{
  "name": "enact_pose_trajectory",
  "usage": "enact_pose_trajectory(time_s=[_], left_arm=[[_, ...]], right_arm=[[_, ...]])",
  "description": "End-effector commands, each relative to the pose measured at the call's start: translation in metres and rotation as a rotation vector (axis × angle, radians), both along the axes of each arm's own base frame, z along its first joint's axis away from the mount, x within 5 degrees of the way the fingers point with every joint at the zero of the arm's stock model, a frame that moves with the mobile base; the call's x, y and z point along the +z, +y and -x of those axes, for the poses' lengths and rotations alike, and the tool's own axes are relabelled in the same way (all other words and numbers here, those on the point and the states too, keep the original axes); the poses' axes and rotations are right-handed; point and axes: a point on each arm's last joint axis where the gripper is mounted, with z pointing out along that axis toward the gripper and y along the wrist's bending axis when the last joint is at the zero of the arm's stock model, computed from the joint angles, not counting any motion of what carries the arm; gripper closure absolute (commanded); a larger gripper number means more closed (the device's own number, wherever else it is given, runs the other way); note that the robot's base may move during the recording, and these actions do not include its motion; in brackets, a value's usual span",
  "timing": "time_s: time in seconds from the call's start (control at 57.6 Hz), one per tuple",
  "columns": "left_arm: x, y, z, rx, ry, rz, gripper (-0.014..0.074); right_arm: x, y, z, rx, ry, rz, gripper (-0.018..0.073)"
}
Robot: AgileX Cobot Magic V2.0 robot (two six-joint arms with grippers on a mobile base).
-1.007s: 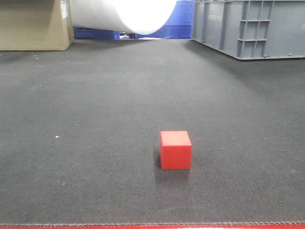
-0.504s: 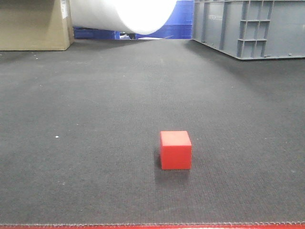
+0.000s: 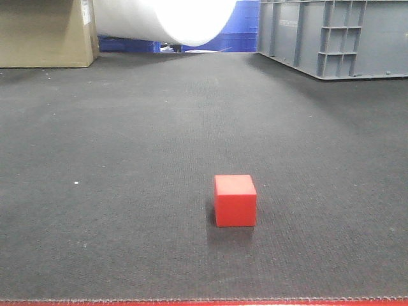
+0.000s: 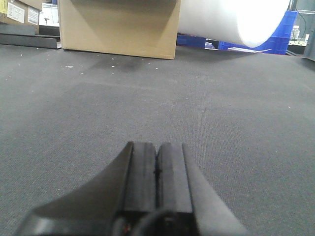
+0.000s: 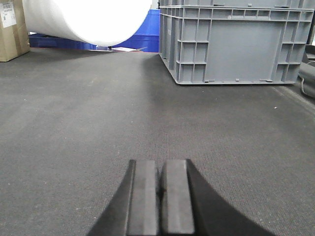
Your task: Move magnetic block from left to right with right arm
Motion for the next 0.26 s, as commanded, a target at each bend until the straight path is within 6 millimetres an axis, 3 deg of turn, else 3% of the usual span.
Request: enact_pose_trajectory(time_s=[0.0,0.243], left_arm=[[0.0057,0.0003,0.0009,0.003,-0.08,0.003,0.0722],[0.0057,0.0003,0.0009,0.003,-0.08,0.003,0.0722]], right_arm=[[0.0073,-0.0004,-0.0001,-0.008,-0.074,0.015,0.0501],[0.0073,-0.0004,-0.0001,-0.008,-0.074,0.015,0.0501]])
